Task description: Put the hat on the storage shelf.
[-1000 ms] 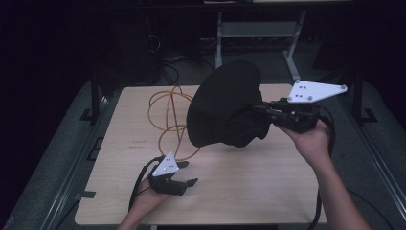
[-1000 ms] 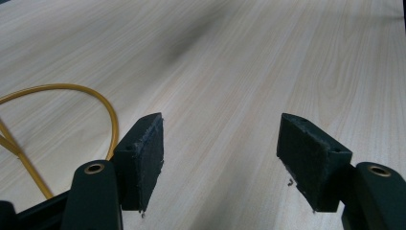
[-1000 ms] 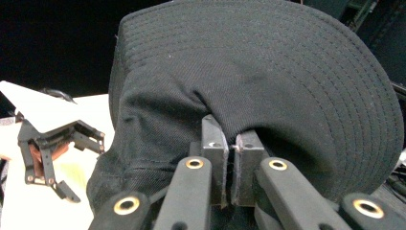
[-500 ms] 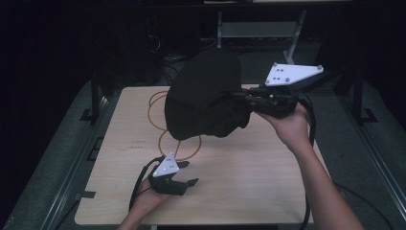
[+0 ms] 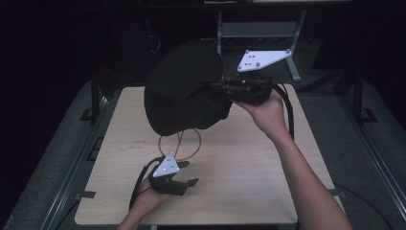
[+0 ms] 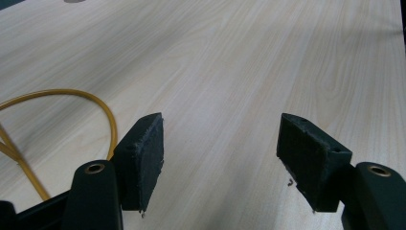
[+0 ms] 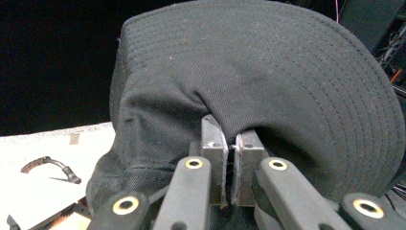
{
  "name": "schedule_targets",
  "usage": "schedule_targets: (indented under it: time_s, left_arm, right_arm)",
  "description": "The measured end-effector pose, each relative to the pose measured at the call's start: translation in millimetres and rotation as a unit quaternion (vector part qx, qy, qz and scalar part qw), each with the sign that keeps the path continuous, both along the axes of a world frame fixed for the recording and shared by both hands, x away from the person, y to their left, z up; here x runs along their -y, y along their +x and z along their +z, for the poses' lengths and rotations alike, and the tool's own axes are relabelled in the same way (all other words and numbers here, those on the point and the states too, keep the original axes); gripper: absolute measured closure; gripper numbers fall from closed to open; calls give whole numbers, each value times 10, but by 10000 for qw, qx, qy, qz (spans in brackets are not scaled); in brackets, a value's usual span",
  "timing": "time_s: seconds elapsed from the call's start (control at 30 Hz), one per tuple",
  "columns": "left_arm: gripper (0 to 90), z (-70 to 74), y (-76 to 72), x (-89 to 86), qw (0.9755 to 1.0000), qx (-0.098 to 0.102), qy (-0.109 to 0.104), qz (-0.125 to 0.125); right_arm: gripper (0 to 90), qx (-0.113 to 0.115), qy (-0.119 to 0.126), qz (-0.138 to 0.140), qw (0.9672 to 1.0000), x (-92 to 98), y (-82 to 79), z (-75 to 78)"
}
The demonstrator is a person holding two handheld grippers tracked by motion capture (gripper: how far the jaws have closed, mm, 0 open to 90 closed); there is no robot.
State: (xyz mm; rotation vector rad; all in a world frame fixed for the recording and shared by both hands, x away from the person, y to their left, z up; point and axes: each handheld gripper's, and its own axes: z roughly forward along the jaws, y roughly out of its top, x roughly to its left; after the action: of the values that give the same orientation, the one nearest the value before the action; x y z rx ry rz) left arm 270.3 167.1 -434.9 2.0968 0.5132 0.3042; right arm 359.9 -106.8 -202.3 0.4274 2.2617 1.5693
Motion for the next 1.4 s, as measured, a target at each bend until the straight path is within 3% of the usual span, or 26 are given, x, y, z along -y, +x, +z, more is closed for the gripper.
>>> schedule_targets:
  time_s: [0.6,0.9,1.4]
  left_arm:
    - [328,-4,-4,58,9998,39,35,-185]
    - [327,2,-17,108,9996,74,121,-261]
    - [327,-3,-77,216,9981,148,301,-510]
  right_arm:
    - [856,-282,3,68,9996,-482,337,76]
    - [855,-451,83,102,9989,-652,507,30]
    - [850,-763,184,-132,9968,-951,764,-83]
